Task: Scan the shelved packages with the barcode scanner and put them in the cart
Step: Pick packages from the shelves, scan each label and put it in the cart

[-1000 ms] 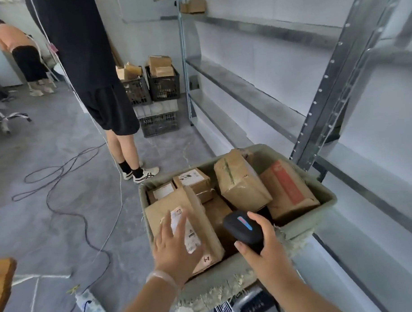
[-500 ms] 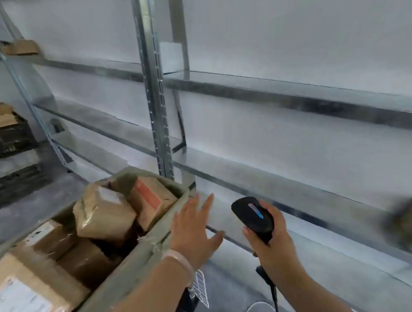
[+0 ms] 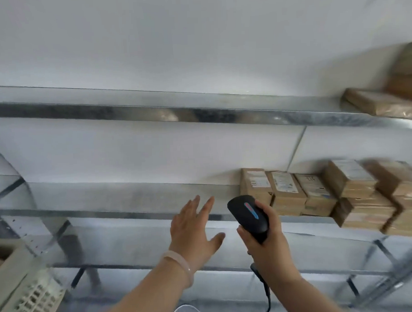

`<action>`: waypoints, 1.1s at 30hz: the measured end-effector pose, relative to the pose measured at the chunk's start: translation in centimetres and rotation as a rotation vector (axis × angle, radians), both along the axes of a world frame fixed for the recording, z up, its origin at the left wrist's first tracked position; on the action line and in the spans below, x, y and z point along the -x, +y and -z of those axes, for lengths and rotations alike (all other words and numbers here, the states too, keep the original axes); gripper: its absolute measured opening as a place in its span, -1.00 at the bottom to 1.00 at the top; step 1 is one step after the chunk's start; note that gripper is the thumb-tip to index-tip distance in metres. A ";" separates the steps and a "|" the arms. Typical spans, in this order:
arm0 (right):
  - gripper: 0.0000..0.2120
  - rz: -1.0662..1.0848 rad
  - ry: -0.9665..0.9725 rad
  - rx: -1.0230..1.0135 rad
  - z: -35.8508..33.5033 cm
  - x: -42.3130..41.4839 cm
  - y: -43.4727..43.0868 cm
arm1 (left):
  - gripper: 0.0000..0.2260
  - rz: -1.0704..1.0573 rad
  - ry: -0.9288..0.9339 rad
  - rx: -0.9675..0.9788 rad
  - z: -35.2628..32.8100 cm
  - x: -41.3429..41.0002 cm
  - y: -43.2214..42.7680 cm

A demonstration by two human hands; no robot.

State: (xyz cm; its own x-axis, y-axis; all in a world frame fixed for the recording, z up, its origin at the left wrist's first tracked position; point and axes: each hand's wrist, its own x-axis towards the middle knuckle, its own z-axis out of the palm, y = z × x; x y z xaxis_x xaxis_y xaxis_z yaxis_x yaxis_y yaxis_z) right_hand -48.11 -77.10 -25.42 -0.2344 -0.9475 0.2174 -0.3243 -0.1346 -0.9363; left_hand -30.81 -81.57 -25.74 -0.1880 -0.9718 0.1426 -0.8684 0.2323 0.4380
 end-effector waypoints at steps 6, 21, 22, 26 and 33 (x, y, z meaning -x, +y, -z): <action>-0.40 0.120 -0.005 0.000 0.8 3.1 -1.3 | -0.29 0.108 -0.028 -0.037 0.4 4.1 -3.2; -0.43 0.374 -0.032 -0.032 1.0 7.4 -8.4 | -0.31 0.224 0.063 -0.171 2.1 8.4 -12.7; -0.43 0.382 -0.037 -0.032 1.1 8.0 -9.0 | -0.31 0.223 0.068 -0.176 2.2 8.9 -13.2; -0.44 0.355 -0.031 -0.043 1.9 10.3 -11.8 | -0.33 0.210 0.081 -0.187 2.4 11.1 -15.4; -0.41 0.193 0.028 -0.119 2.8 14.6 -16.5 | -0.34 0.090 0.156 -0.266 4.2 16.1 -18.9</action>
State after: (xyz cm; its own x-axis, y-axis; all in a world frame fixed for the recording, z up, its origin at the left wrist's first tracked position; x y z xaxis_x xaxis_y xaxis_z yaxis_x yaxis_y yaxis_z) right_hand -62.72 -93.61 -28.20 -0.4095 -0.9050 0.1153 -0.3593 0.0438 -0.9322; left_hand -46.91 -100.49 -29.92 -0.2706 -0.9594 -0.0799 -0.7670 0.1647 0.6201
